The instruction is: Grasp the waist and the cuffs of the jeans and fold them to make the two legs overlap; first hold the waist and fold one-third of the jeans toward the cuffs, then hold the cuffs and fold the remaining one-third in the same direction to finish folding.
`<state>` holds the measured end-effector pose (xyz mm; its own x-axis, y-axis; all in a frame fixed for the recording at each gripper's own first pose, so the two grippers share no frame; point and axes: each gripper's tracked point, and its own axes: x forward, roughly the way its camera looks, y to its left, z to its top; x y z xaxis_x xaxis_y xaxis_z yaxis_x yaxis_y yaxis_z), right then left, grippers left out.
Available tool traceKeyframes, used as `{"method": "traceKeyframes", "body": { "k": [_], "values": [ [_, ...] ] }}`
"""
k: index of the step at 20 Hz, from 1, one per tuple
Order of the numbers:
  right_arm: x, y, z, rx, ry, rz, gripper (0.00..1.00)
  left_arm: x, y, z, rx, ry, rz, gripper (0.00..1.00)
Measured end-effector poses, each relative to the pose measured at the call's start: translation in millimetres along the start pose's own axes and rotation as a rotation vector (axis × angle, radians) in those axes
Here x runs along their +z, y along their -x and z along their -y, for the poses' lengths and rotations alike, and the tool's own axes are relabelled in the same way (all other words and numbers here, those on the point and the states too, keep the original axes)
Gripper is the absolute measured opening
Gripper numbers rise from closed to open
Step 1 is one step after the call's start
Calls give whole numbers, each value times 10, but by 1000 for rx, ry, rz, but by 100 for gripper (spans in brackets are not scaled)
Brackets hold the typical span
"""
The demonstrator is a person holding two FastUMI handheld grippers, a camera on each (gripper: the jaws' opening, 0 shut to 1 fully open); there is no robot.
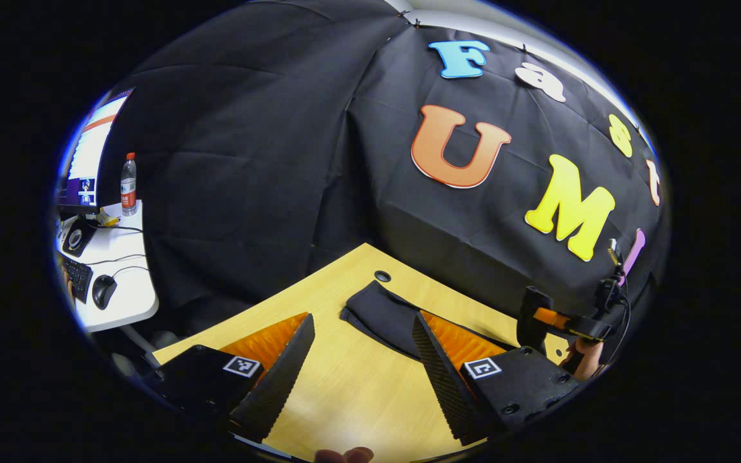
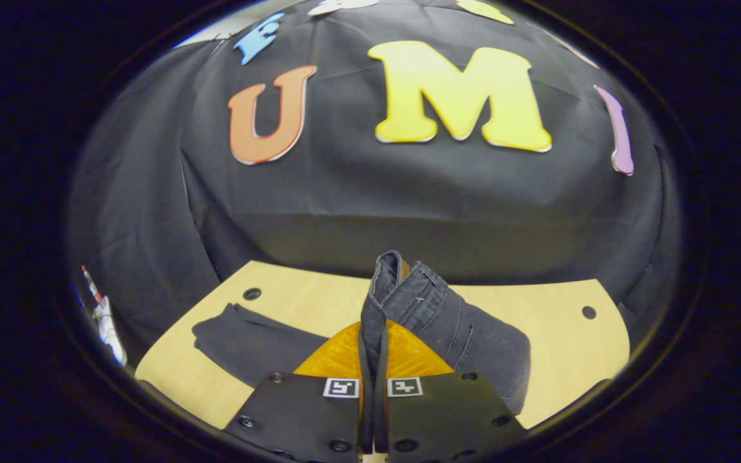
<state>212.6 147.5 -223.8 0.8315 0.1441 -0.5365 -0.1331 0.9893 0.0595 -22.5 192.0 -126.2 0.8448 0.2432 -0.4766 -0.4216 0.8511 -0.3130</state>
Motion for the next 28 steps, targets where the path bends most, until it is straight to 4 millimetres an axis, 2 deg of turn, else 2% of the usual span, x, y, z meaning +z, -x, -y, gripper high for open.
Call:
{"method": "traceKeyframes", "body": {
  "k": [4, 7, 10, 12, 13, 14, 16, 17, 18, 20, 21, 22, 24, 25, 28],
  "values": [
    [-613, -330, -249, -30, 91, -91, 1, 14, -78, -273, 16, 24, -18, 99],
    [-923, -471, -362, -40, 148, -143, 0, 31, -136, -392, 22, 17, -27, 99],
    [-1088, -546, -395, -47, 191, -157, 0, 63, -202, -446, 19, 0, -27, 99],
    [-1109, -529, -438, -17, 181, -175, 5, 93, -236, -433, 7, -21, -24, 99],
    [-1105, -503, -446, -1, 175, -176, 14, 105, -241, -405, -2, -31, -21, 99],
    [-1064, -485, -469, 14, 170, -170, 14, 103, -252, -377, -12, -38, -21, 99],
    [-999, -410, -539, 54, 157, -157, 26, 105, -276, -296, -33, -42, -24, 99],
    [-939, -356, -545, 63, 157, -145, 37, 96, -288, -267, -43, -43, -26, 99],
    [-856, -290, -544, 66, 159, -127, 37, 94, -298, -233, -52, -45, -27, 99],
    [-706, -67, -575, 96, 159, -98, 51, 88, -308, -179, -72, -53, -28, 99],
    [-591, 67, -566, 109, 170, -74, 63, 96, -310, -138, -81, -58, -25, 99],
    [-437, 228, -556, 126, 180, -47, 75, 90, -321, -79, -102, -51, -26, 99],
    [-179, 626, -491, 157, 199, 4, 83, 41, -343, 65, -163, 1, -39, 99],
    [-77, 828, -450, 165, 205, 29, 94, 0, -374, 141, -195, 39, -53, 98],
    [154, 1438, -260, 175, 213, 75, 90, -103, -492, 254, -253, 153, -84, 99]
  ]
}}
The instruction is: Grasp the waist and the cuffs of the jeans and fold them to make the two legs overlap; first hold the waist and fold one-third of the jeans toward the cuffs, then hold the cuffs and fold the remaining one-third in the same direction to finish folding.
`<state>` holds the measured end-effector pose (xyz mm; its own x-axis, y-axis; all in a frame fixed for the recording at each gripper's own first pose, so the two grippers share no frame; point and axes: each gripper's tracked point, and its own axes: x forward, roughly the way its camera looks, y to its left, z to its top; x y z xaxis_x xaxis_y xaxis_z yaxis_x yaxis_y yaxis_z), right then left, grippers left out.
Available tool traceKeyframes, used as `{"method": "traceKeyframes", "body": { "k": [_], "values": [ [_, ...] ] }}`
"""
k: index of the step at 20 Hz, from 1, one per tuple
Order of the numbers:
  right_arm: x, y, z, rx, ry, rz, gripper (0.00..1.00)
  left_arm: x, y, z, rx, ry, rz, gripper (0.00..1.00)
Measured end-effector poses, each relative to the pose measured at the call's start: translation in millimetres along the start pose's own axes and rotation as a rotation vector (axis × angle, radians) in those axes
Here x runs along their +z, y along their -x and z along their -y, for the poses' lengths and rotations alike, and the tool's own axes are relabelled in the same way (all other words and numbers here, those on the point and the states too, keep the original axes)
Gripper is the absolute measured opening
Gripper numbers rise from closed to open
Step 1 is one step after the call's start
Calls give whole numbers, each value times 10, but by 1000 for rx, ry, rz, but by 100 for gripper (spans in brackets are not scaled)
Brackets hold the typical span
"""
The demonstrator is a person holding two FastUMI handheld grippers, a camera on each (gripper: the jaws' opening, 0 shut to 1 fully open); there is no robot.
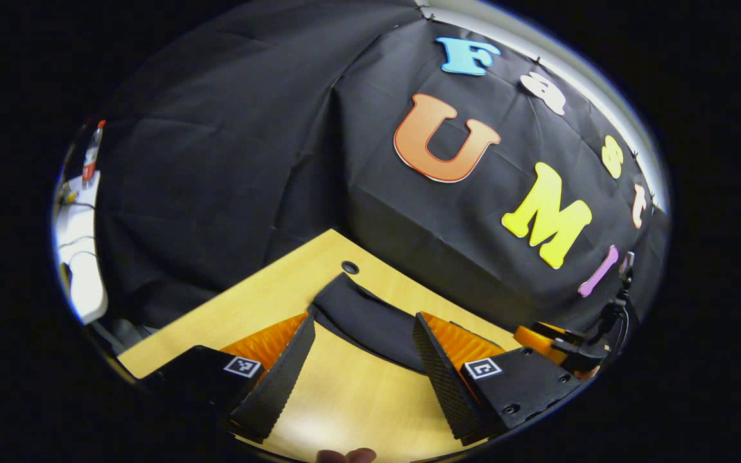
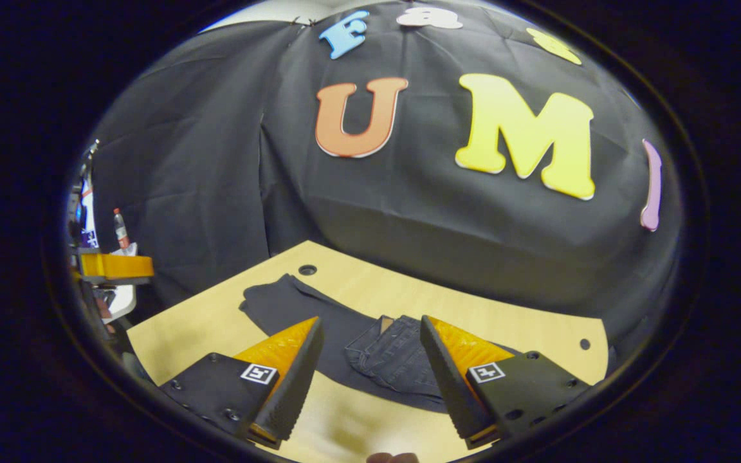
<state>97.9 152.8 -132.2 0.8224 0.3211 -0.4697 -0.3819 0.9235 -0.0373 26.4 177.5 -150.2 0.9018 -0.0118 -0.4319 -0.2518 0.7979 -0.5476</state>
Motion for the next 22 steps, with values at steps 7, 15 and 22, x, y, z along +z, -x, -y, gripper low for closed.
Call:
{"method": "traceKeyframes", "body": {
  "k": [7, 15, 22],
  "values": [
    [28, 922, 562, -96, -46, -20, 94, -579, -658, -180, -29, 363, -136, 99],
    [-242, 1229, 959, -212, -125, -94, 96, -807, -1346, -504, 0, 658, -210, 99],
    [-265, 1311, 1139, -257, -174, -113, 94, -872, -1741, -698, 57, 732, -244, 99]
  ]
}}
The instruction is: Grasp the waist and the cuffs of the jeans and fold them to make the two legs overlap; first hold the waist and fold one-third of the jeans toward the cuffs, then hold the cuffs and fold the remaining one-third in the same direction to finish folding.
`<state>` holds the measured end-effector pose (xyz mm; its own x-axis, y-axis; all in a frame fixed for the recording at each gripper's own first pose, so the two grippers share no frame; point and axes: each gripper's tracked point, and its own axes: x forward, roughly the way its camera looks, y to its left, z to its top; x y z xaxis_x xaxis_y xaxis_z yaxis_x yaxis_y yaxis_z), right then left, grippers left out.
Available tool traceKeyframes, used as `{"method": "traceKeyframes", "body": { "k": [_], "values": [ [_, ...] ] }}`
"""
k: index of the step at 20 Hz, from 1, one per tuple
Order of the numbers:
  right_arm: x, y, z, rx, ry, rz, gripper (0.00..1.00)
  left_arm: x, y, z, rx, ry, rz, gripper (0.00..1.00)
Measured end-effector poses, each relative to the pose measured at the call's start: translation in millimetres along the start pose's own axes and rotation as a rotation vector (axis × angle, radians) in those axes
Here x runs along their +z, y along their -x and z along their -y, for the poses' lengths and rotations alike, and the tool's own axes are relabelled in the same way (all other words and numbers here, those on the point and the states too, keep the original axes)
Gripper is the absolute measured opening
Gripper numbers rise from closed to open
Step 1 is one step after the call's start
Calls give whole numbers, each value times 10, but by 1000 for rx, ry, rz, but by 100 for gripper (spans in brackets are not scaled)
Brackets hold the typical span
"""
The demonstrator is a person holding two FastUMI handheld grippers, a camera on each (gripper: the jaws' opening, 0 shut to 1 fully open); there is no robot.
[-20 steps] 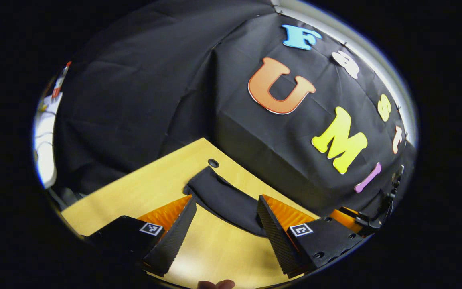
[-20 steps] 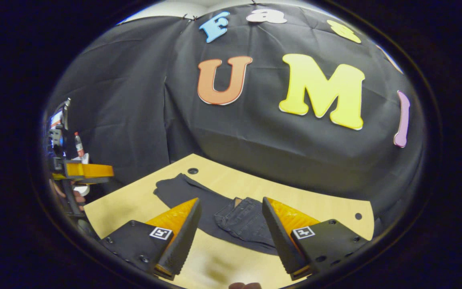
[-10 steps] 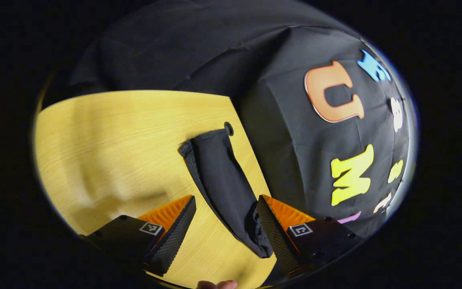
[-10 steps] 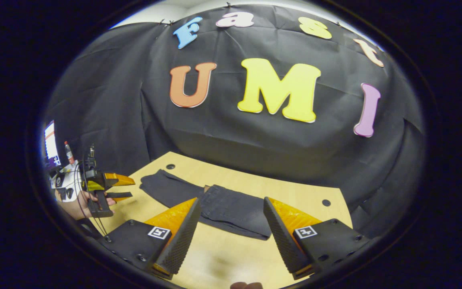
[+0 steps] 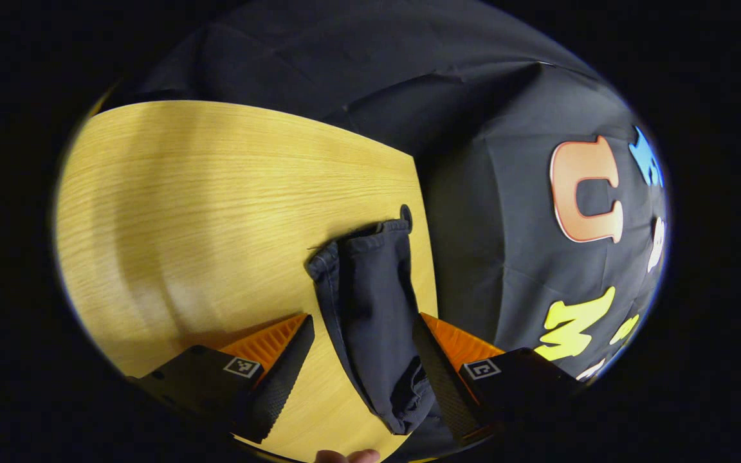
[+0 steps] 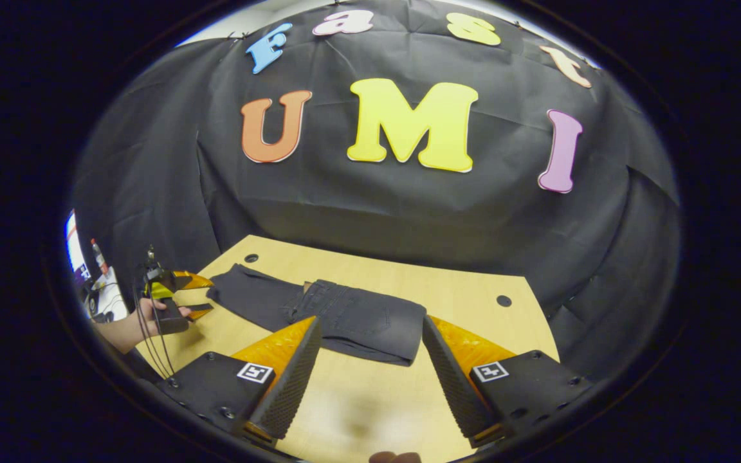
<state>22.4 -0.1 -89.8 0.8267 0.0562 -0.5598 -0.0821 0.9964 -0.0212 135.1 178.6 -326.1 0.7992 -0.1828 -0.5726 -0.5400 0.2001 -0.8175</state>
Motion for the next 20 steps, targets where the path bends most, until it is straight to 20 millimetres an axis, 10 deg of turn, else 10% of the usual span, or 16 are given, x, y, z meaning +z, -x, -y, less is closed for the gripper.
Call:
{"method": "traceKeyframes", "body": {
  "k": [11, 12, 13, 16, 17, 20],
  "values": [
    [-156, -16, 197, -41, -116, -48, 94, 137, -508, 243, -95, 115, 27, 90],
    [-197, 4, 199, -47, -117, -55, 96, 99, -533, 174, -85, 119, 20, 84],
    [-243, 28, 225, -54, -116, -62, 96, 86, -566, 174, -90, 129, 27, 54],
    [-374, 103, 297, -73, -122, -84, 96, 52, -651, 132, -62, 90, 44, 41],
    [-419, 119, 326, -81, -127, -88, 94, 64, -661, 125, -56, 78, 52, 17],
    [-446, 219, 431, -110, -137, -78, 94, 71, -570, 324, -111, 25, 70, 16]
  ]
}}
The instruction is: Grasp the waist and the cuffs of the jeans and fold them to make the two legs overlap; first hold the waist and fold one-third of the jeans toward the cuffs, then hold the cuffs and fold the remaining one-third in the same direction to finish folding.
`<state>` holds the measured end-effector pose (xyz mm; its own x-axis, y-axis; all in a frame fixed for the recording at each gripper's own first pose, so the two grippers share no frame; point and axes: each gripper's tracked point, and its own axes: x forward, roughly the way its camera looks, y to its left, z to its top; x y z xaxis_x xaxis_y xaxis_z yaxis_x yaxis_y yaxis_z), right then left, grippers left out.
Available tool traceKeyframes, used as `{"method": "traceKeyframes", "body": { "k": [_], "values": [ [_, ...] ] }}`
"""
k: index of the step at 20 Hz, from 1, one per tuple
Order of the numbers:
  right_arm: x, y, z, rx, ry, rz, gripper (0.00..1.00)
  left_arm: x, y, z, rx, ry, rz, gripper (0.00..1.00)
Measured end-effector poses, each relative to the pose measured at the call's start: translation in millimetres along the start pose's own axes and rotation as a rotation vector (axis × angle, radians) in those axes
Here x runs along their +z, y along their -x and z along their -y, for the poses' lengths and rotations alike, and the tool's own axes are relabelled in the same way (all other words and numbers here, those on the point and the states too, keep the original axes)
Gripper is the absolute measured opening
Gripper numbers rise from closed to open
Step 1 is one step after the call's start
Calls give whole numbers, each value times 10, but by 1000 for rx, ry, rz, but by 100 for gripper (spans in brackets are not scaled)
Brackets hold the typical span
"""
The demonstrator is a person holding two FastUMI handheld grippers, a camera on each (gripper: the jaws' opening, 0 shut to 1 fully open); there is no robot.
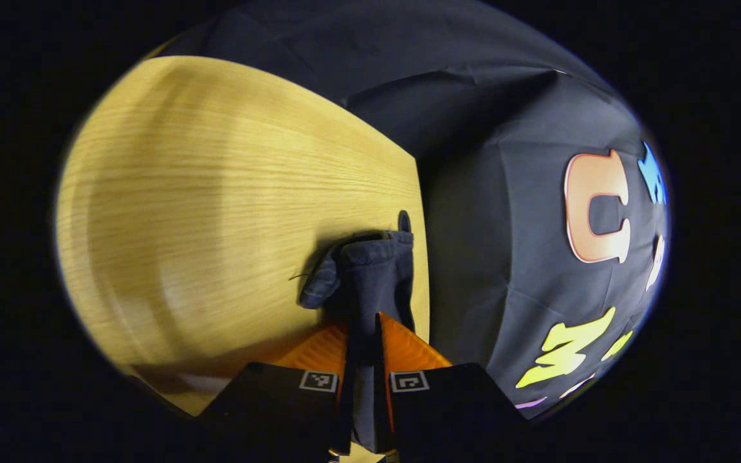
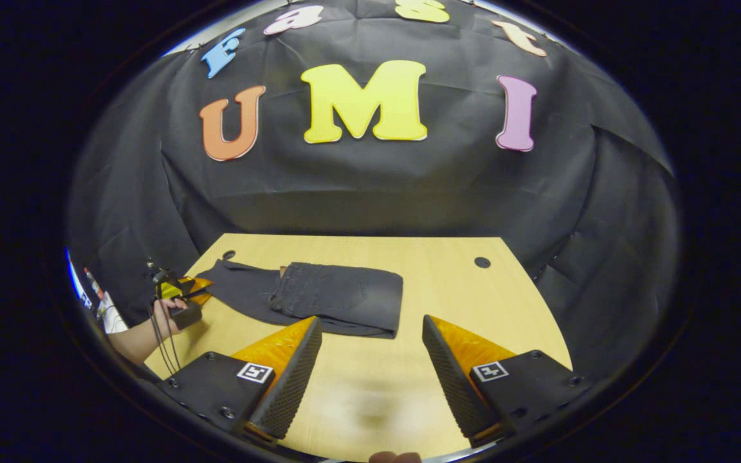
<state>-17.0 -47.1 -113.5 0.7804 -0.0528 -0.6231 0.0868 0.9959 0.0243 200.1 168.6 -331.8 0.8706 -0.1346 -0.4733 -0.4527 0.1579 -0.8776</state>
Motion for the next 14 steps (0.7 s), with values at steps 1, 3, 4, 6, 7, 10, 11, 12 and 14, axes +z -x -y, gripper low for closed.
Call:
{"method": "traceKeyframes", "body": {
  "k": [1, 3, 4, 6, 7, 10, 11, 12, 14],
  "values": [
    [16, 24, 92, -29, 8, 20, 94, -16, 40, 159, -30, -27, 4, 13],
    [85, 81, 198, -61, 14, 60, 94, -95, 101, 422, -70, -136, 7, 10],
    [80, 103, 196, -55, 10, 62, 94, -125, 158, 559, -92, -198, 7, 9],
    [53, 148, 232, -46, 1, 67, 94, -267, 269, 887, -137, -330, 4, 8],
    [37, 182, 267, -43, -5, 70, 94, -379, 314, 1072, -163, -393, 2, 8],
    [-23, 252, 385, -39, -25, 79, 96, -803, 355, 1586, -222, -570, -7, 8],
    [-45, 288, 445, -40, -28, 79, 94, -992, 324, 1746, -238, -625, -11, 8],
    [-60, 317, 507, -43, -32, 84, 94, -1155, 326, 1874, -252, -680, -13, 8],
    [-102, 411, 663, -59, -43, 93, 94, -1506, 233, 2097, -271, -791, -19, 8]
  ]
}}
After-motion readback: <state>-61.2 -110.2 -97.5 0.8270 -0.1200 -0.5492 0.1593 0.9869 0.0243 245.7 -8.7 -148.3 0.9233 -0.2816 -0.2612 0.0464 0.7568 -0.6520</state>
